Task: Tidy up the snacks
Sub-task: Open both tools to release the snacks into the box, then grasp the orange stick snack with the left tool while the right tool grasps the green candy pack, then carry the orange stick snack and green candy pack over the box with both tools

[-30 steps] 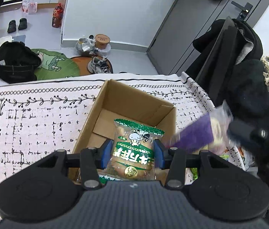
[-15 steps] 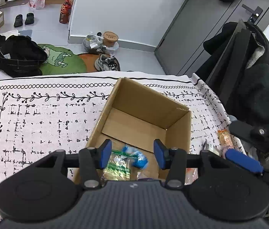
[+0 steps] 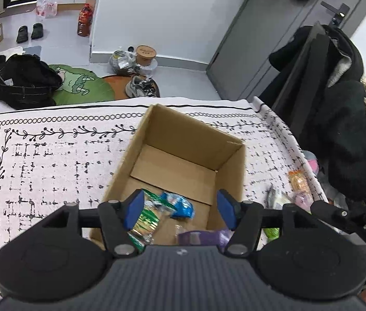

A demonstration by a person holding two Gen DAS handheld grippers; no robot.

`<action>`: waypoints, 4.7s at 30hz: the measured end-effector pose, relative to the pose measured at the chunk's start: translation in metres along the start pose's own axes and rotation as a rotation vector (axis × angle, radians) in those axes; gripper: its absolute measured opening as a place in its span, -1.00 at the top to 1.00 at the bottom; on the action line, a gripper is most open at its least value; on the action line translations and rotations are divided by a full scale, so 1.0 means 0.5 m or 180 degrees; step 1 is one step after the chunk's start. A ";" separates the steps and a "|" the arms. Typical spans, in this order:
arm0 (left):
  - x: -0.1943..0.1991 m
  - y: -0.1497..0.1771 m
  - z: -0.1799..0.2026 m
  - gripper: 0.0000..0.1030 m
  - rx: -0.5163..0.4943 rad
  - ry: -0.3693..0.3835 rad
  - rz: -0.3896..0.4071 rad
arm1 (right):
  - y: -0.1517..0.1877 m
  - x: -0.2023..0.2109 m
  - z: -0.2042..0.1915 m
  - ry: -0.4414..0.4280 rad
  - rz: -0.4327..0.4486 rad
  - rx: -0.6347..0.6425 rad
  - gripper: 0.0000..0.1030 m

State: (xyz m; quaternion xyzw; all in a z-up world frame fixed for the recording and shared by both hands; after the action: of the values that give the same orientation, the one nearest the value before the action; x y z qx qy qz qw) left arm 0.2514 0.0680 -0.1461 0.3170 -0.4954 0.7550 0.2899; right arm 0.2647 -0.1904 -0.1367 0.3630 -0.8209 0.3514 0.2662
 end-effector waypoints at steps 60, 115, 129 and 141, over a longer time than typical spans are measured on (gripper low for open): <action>-0.214 0.125 0.296 0.10 -0.0540 0.0197 -0.0546 | -0.124 -0.081 0.245 0.0844 -0.0438 0.0112 -0.27; -0.082 0.086 0.227 0.68 -0.0385 0.0106 -0.0358 | -0.074 -0.035 0.114 0.0292 -0.0176 0.0714 0.48; -0.029 0.056 0.109 0.68 -0.0137 -0.0041 -0.0213 | -0.004 -0.045 0.009 0.0104 -0.0184 0.0876 0.48; -0.018 0.040 0.036 0.67 0.0019 -0.0110 -0.0199 | 0.029 -0.072 -0.079 -0.0041 -0.0261 0.0991 0.47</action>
State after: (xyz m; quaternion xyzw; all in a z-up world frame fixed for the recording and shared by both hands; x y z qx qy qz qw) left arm 0.2453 0.0432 -0.1586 0.3462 -0.4879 0.7415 0.3038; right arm 0.2822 -0.1384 -0.1430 0.4354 -0.7427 0.4609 0.2156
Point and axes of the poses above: each gripper's, at about its wrist camera, not at the fingertips, and x roughly against the way its jaws point, z to its right, y to its underside, the point moved 5 cm from there along -x, roughly the way its jaws point, and after that the axes turned 4 degrees about -x, right-handed, at the moved point
